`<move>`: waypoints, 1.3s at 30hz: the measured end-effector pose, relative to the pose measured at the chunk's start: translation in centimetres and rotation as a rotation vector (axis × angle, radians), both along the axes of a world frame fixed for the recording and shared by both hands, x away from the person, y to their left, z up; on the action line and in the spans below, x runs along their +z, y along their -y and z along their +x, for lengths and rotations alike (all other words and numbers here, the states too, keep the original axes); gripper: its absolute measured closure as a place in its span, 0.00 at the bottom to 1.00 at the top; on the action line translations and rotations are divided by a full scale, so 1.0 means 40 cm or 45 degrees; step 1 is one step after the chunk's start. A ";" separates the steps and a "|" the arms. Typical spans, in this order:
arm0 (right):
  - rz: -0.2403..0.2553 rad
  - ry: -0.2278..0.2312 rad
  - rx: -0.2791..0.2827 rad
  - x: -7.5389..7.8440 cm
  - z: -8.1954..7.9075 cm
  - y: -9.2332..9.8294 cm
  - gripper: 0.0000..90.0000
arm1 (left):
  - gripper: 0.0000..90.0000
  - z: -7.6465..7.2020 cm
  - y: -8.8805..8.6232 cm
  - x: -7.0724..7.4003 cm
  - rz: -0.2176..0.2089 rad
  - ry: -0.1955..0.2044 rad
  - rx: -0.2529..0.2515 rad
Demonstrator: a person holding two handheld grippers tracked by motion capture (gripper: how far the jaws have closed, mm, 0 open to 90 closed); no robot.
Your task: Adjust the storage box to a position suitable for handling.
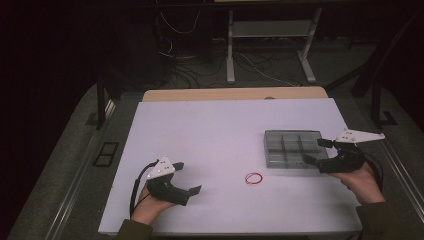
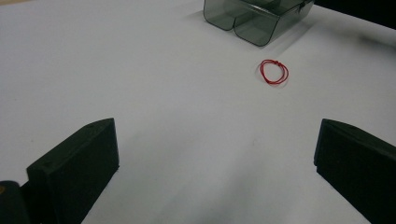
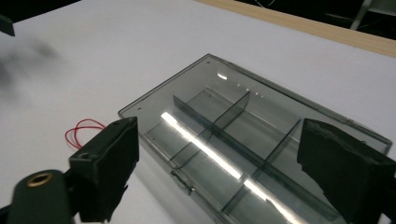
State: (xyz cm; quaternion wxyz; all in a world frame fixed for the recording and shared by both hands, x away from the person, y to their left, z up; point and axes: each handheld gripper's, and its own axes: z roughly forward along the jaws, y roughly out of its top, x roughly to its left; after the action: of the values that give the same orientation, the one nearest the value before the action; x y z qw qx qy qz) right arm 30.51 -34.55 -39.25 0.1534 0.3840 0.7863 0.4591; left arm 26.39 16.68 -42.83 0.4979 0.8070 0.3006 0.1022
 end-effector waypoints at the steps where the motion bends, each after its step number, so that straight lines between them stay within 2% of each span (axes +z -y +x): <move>1: 0.005 -0.009 -0.005 0.001 0.004 0.003 0.15 | 0.00 0.000 0.000 0.000 0.001 0.001 -0.001; 7: 0.008 -0.024 -0.046 0.008 0.026 0.030 0.17 | 0.00 -0.001 0.002 0.000 0.004 -0.001 -0.003; 11: 0.012 -0.028 -0.074 0.011 0.040 0.053 0.26 | 0.00 -0.001 0.001 -0.001 0.003 0.000 -0.005; 25: -0.054 -0.034 -0.144 0.003 0.075 0.092 0.45 | 0.00 -0.001 0.000 0.000 0.014 0.001 -0.021; 26: -0.051 -0.033 -0.159 0.001 0.079 0.100 0.49 | 0.00 0.000 0.000 0.000 0.016 0.002 -0.022; 34: -0.063 -0.036 -0.231 -0.017 0.084 0.136 0.67 | 0.00 -0.002 0.001 0.000 0.024 0.001 -0.021; 39: -0.085 -0.074 -0.289 -0.030 0.084 0.156 0.79 | 0.00 -0.004 0.001 0.001 0.024 0.004 -0.022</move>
State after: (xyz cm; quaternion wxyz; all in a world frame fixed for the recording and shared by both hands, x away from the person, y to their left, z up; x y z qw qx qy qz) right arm 33.87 -40.79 -40.47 0.1943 0.4783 0.7568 0.4009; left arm 26.23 16.62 -42.81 0.4915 0.8142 0.2917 0.1019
